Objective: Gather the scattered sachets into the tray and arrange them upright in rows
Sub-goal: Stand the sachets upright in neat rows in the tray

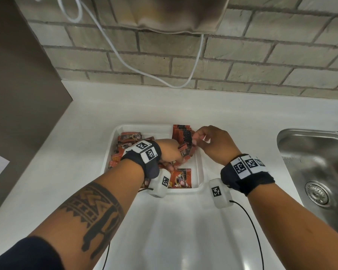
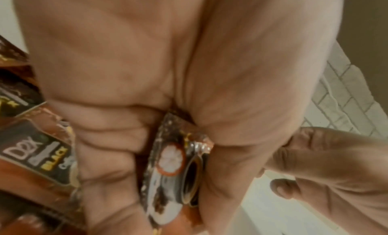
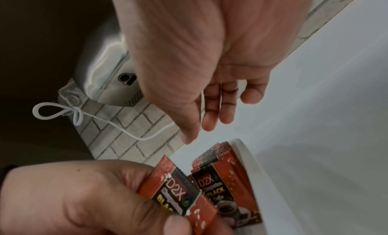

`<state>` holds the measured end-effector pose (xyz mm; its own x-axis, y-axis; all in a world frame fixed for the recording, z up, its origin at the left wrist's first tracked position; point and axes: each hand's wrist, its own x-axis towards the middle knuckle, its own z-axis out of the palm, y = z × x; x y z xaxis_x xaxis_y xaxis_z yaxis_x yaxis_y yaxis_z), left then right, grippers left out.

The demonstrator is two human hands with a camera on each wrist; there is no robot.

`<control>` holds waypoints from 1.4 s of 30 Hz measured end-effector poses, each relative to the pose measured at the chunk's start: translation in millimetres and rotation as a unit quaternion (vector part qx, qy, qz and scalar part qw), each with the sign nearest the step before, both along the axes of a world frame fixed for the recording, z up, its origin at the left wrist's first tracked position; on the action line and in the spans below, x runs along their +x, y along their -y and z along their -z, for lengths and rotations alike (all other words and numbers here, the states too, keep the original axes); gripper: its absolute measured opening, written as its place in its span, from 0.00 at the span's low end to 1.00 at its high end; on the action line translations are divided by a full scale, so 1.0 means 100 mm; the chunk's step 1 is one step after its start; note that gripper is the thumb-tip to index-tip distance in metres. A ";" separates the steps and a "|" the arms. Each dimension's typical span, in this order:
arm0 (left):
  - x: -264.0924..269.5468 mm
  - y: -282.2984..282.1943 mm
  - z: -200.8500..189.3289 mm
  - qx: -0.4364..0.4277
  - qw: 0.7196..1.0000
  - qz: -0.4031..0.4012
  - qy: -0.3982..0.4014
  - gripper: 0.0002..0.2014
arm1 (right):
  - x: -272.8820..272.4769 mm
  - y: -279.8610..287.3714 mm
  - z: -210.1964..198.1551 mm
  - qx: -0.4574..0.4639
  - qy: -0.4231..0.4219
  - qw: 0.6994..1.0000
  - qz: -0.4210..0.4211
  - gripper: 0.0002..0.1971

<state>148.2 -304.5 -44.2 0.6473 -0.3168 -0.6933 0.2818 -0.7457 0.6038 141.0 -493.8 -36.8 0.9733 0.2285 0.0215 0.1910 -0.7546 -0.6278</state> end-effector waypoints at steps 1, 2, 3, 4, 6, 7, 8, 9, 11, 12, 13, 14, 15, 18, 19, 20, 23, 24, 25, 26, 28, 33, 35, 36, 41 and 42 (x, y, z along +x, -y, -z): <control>0.00 -0.01 0.02 0.003 1.000 -0.002 -0.007 0.14 | -0.02 0.01 0.01 -0.002 -0.002 1.000 0.000 0.03; 0.00 -0.01 0.04 0.000 1.000 -0.003 -0.011 0.14 | -0.04 0.02 0.01 -0.003 -0.003 1.000 0.003 0.03; -0.01 0.00 0.05 -0.007 1.000 -0.006 -0.016 0.13 | -0.05 0.02 0.01 0.000 -0.005 1.000 0.007 0.01; -0.02 0.00 0.05 -0.025 0.999 -0.013 -0.020 0.12 | -0.07 0.02 0.01 0.005 -0.006 1.000 0.009 0.01; -0.03 0.00 0.04 -0.067 0.997 -0.032 -0.024 0.12 | -0.10 0.02 -0.01 0.019 -0.016 1.000 0.003 0.05; -0.04 0.00 0.03 -0.081 0.996 -0.042 -0.023 0.11 | -0.12 0.02 -0.01 0.024 -0.029 0.999 -0.004 0.05; -0.04 0.00 0.03 -0.091 0.994 -0.053 -0.020 0.10 | -0.13 0.01 -0.01 0.024 -0.044 0.999 -0.011 0.05; -0.04 0.00 0.03 -0.090 0.994 -0.060 -0.019 0.09 | -0.13 0.01 0.01 0.019 -0.054 0.998 -0.014 0.05; -0.03 0.01 0.05 -0.082 0.994 -0.063 -0.025 0.11 | -0.12 0.01 0.06 -0.001 -0.050 0.999 -0.010 0.05; -0.03 0.02 0.08 -0.079 0.994 -0.062 -0.032 0.13 | -0.11 0.01 0.08 -0.010 -0.042 0.999 -0.005 0.04; -0.02 0.03 0.10 -0.076 0.995 -0.058 -0.039 0.14 | -0.10 0.01 0.09 -0.015 -0.034 0.999 -0.001 0.04; -0.02 0.05 0.13 -0.073 0.995 -0.054 -0.042 0.14 | -0.09 0.01 0.10 -0.020 -0.029 0.999 0.002 0.04; -0.03 0.06 0.13 -0.068 0.995 -0.051 -0.045 0.15 | -0.09 0.02 0.10 -0.024 -0.024 0.999 0.004 0.04; -0.05 0.09 0.16 -0.052 0.996 -0.048 -0.046 0.16 | -0.10 0.04 0.11 -0.024 -0.018 0.999 0.012 0.03; -0.05 0.09 0.17 -0.048 0.997 -0.049 -0.046 0.16 | -0.10 0.05 0.11 -0.025 -0.015 0.999 0.015 0.02; -0.05 0.09 0.17 -0.046 0.997 -0.050 -0.046 0.16 | -0.09 0.05 0.11 -0.029 -0.012 0.999 0.017 0.03; -0.03 0.10 0.18 -0.035 0.998 -0.048 -0.039 0.16 | -0.09 0.08 0.11 -0.043 -0.005 0.999 0.021 0.03; -0.01 0.10 0.19 -0.036 0.997 -0.049 -0.039 0.17 | -0.10 0.08 0.11 -0.044 -0.004 0.999 0.023 0.03; 0.00 0.10 0.19 -0.039 0.997 -0.054 -0.040 0.18 | -0.10 0.09 0.10 -0.044 -0.004 0.999 0.025 0.03; 0.01 0.10 0.20 -0.042 0.997 -0.058 -0.042 0.18 | -0.10 0.09 0.09 -0.044 -0.004 0.999 0.026 0.03; 0.03 0.09 0.21 -0.048 0.996 -0.061 -0.042 0.19 | -0.11 0.10 0.09 -0.045 -0.006 0.999 0.028 0.01; 0.02 0.08 0.22 -0.044 0.996 -0.054 -0.049 0.17 | -0.10 0.07 0.08 -0.050 -0.017 0.998 0.018 0.05; 0.01 0.08 0.21 -0.042 0.997 -0.050 -0.046 0.17 | -0.09 0.06 0.09 -0.050 -0.020 0.998 0.016 0.06; 0.01 0.08 0.21 -0.042 0.997 -0.049 -0.044 0.17 | -0.09 0.05 0.09 -0.051 -0.021 0.998 0.015 0.06; -0.01 0.06 0.14 -0.074 0.995 -0.056 -0.043 0.14 | -0.07 0.06 0.09 -0.048 -0.024 0.998 0.015 0.05; -0.03 0.06 0.12 -0.098 0.992 -0.070 -0.045 0.14 | -0.06 0.06 0.08 -0.040 -0.025 0.999 0.016 0.03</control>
<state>145.5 -310.1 -55.7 0.6323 -0.3633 -0.6843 0.4339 -0.5657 0.7012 134.7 -500.1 -44.8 0.9795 0.1969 -0.0437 0.1367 -0.8075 -0.5738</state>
